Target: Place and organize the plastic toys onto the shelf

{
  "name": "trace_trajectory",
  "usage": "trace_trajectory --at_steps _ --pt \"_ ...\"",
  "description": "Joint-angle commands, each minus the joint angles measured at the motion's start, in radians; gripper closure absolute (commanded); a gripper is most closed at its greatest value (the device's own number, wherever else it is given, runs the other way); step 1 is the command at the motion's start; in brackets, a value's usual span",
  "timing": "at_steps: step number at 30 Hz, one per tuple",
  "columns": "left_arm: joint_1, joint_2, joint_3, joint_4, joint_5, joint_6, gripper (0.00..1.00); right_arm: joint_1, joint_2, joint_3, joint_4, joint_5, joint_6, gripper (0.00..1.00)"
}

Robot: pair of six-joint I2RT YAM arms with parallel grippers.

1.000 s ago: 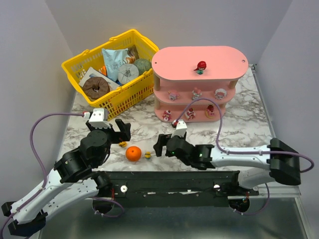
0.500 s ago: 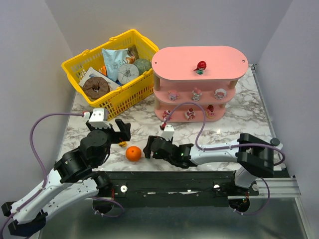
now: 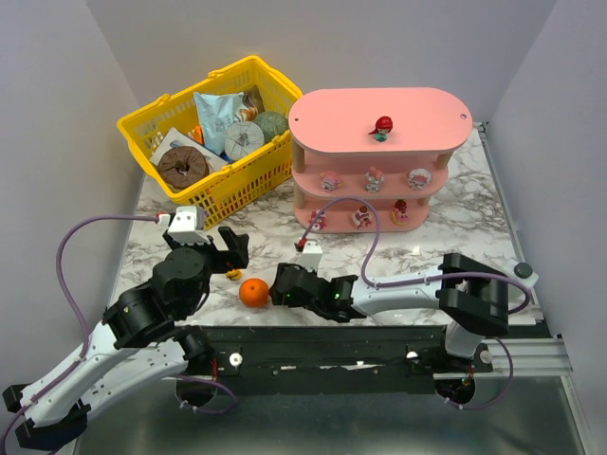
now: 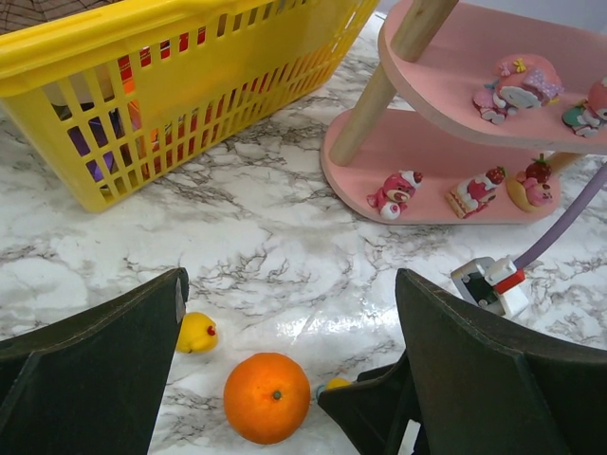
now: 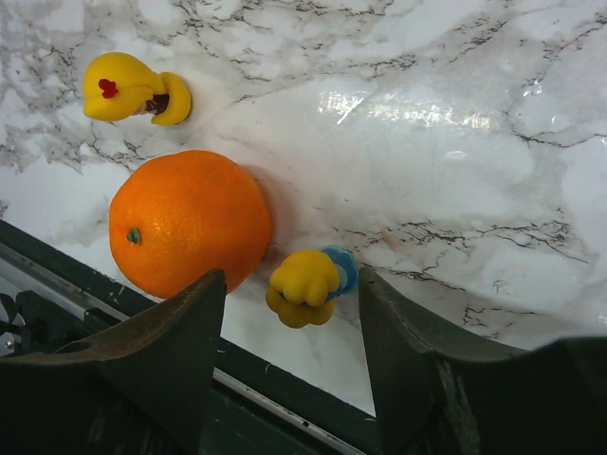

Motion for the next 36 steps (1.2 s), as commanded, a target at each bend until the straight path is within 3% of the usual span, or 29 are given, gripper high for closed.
trace_trajectory --at_steps 1,12,19,25,32,36 --pt "0.005 -0.016 -0.012 0.001 0.011 -0.011 0.01 0.007 0.042 0.033 -0.045 0.036 0.026 0.37" --pt "0.005 -0.021 -0.01 -0.002 0.011 -0.009 0.01 0.007 0.108 0.102 -0.131 0.038 0.038 0.42" --pt "0.005 -0.023 -0.009 -0.002 0.011 -0.009 0.01 0.005 0.124 0.131 -0.189 0.062 0.045 0.58" --pt "0.005 -0.026 -0.009 -0.005 0.011 -0.009 0.01 0.007 0.104 0.105 -0.208 0.062 0.045 0.59" --pt "0.005 -0.03 -0.011 -0.004 0.011 -0.009 0.01 -0.015 -0.051 0.024 -0.263 0.171 -0.027 0.61" --pt "0.005 -0.03 -0.009 -0.002 0.012 -0.006 0.01 -0.062 -0.192 0.001 -0.307 0.188 -0.165 0.61"
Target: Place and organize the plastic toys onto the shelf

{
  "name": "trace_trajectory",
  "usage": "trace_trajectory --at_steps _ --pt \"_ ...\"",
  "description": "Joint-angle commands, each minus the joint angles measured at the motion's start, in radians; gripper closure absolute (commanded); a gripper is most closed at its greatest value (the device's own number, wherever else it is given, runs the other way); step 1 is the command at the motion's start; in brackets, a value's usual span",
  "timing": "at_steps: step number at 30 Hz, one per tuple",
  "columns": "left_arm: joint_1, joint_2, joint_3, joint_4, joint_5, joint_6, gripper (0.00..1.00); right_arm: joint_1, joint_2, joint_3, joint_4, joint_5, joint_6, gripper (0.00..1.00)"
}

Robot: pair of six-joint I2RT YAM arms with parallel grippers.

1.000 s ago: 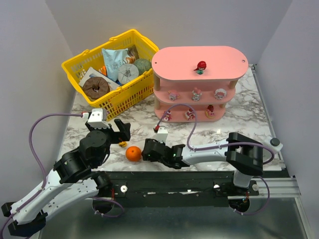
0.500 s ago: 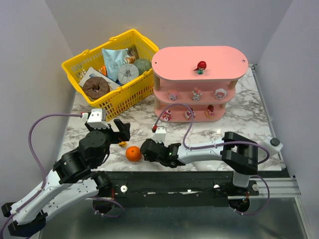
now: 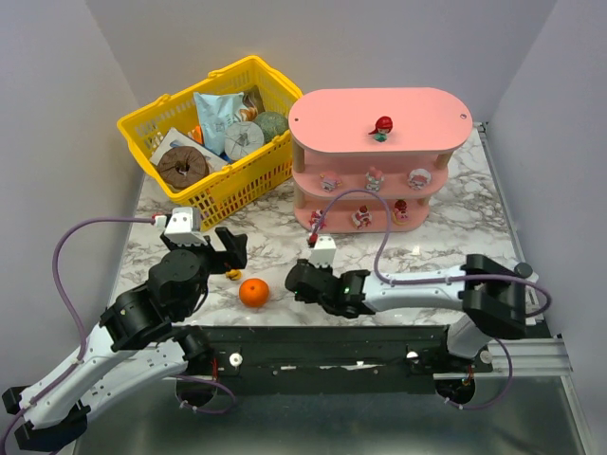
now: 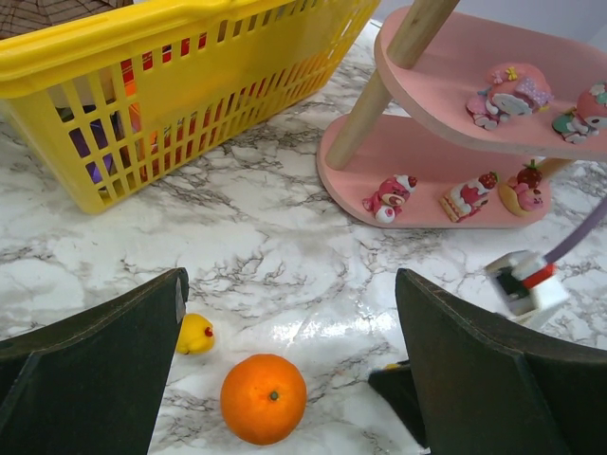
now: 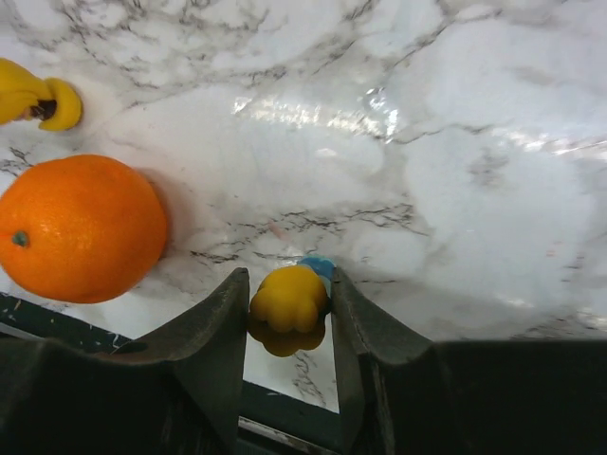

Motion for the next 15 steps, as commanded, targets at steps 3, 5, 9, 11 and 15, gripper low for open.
trace_trajectory --at_steps 3,5,9,11,15 --pt "0.005 -0.01 -0.007 -0.002 0.017 -0.002 0.01 -0.107 -0.248 -0.003 -0.12 0.065 -0.241 0.61" --pt "0.004 -0.011 -0.009 -0.002 0.013 -0.002 0.01 -0.166 -0.342 0.025 -0.172 0.044 -0.295 0.61" --pt "0.005 -0.014 -0.009 -0.002 0.01 -0.002 0.01 -0.238 -0.49 0.106 -0.273 0.074 -0.444 0.61" --pt "0.005 -0.013 -0.007 -0.002 0.01 -0.002 0.01 -0.261 -0.57 0.147 -0.336 0.12 -0.475 0.61" --pt "0.004 -0.011 -0.007 0.0 0.01 -0.001 0.01 -0.27 -0.688 0.269 -0.417 0.218 -0.545 0.59"
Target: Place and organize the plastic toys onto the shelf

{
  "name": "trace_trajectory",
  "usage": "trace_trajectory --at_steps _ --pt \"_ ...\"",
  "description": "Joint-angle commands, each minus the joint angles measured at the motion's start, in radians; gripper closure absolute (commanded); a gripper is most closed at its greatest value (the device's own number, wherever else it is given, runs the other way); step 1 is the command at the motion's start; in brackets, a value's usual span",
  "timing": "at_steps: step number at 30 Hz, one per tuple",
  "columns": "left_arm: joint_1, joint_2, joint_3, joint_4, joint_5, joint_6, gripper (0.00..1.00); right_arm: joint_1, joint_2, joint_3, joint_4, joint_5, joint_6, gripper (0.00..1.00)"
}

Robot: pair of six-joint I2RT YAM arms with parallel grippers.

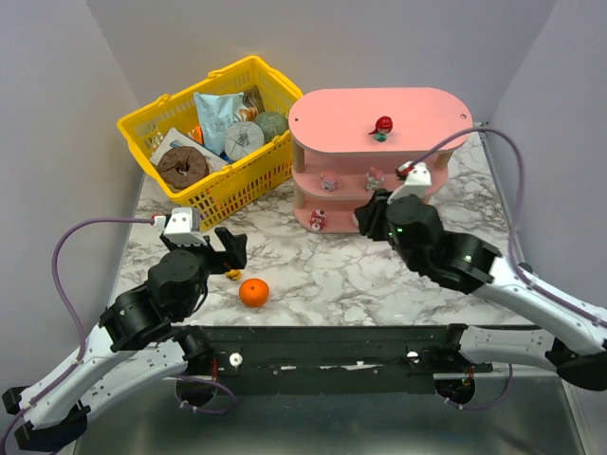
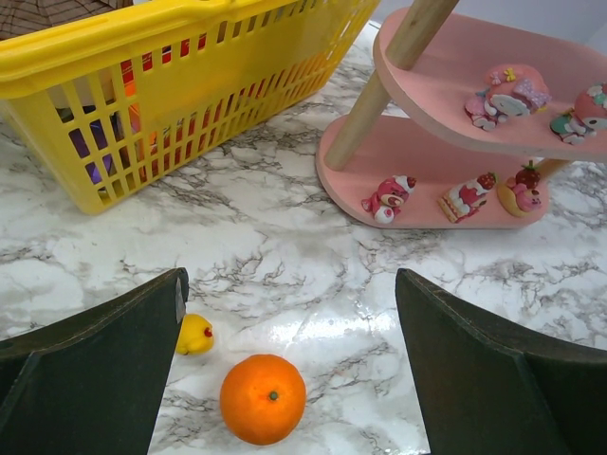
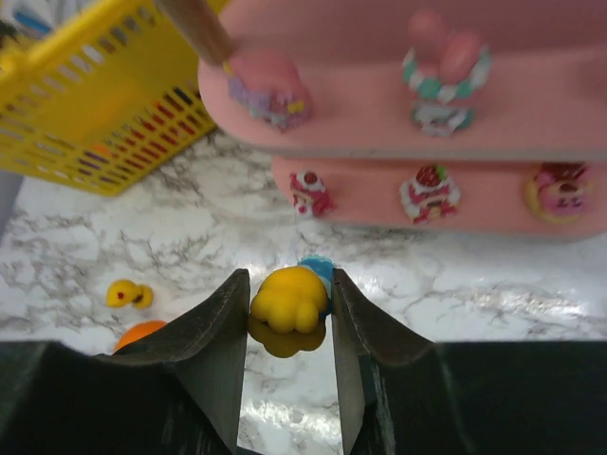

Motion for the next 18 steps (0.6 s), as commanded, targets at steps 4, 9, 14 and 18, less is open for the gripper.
trace_trajectory --at_steps 4,9,14,18 --pt "0.005 -0.007 -0.007 0.005 0.013 -0.001 0.01 -0.019 -0.188 0.185 -0.135 0.24 -0.197 0.57" --pt "0.005 0.0 -0.007 0.005 0.02 0.003 0.01 -0.073 -0.173 0.3 -0.135 0.26 -0.324 0.57" --pt "0.004 -0.003 -0.009 0.006 0.024 0.003 0.01 -0.266 -0.087 0.421 -0.128 0.07 -0.401 0.55" --pt "0.004 -0.006 -0.014 0.005 0.029 0.001 0.01 -0.418 -0.016 0.519 -0.116 -0.105 -0.439 0.55"
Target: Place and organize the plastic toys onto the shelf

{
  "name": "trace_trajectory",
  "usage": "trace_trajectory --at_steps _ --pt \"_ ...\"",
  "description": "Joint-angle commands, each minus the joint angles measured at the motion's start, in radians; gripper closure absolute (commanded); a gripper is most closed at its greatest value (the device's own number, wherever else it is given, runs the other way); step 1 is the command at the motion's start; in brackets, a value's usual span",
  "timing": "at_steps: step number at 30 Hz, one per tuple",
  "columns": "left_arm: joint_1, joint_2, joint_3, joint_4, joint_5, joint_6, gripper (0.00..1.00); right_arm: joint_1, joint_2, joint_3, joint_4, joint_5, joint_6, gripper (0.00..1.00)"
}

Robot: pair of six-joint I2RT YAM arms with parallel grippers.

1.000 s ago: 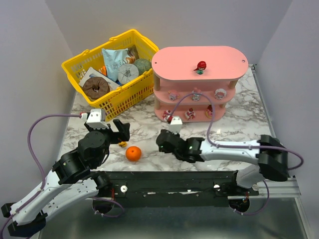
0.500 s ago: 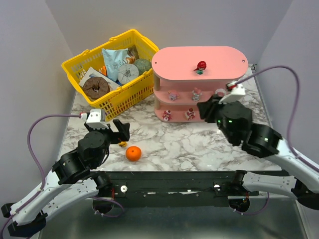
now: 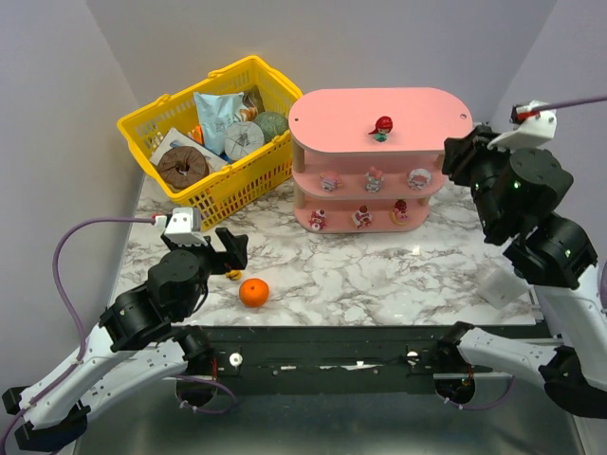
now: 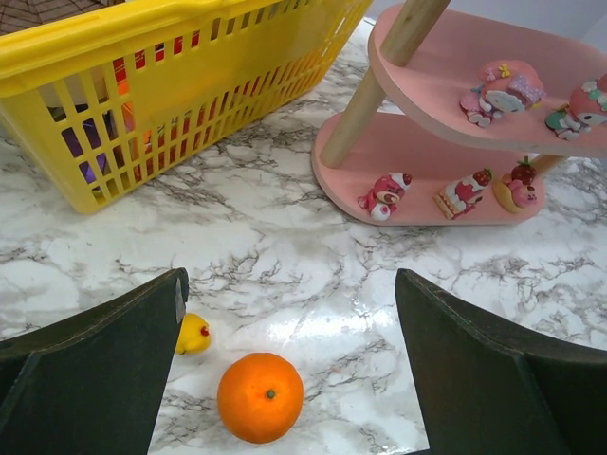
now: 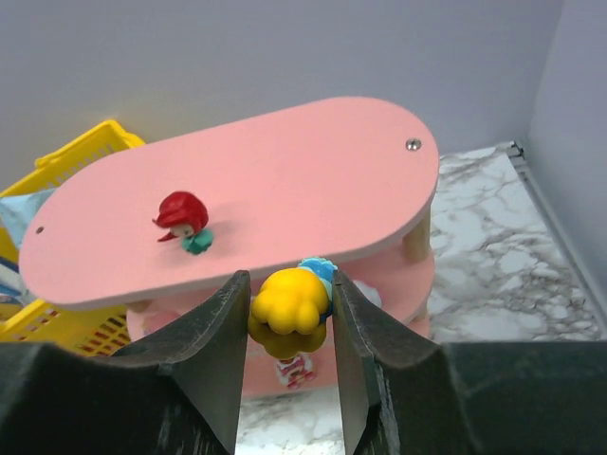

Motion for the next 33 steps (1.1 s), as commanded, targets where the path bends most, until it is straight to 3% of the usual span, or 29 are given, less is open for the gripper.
trace_trajectory --at_steps 1,5,15,28,33 --pt "0.005 -0.004 -0.015 0.005 0.018 0.001 0.01 -0.141 0.084 0.096 -0.015 -0.236 -0.092 0.56" --pt "0.004 0.002 -0.012 0.005 0.018 0.001 0.01 -0.304 0.176 0.191 -0.081 -0.487 -0.077 0.57" --pt "0.005 0.006 -0.012 0.003 0.018 0.003 0.01 -0.484 0.291 0.228 -0.112 -0.769 -0.011 0.59" --pt "0.004 0.01 -0.011 0.001 0.012 0.001 0.01 -0.579 0.362 0.237 -0.152 -0.901 0.047 0.57" --pt "0.005 0.006 -0.012 0.001 0.012 0.0 0.01 -0.587 0.382 0.252 -0.165 -0.916 0.039 0.51"
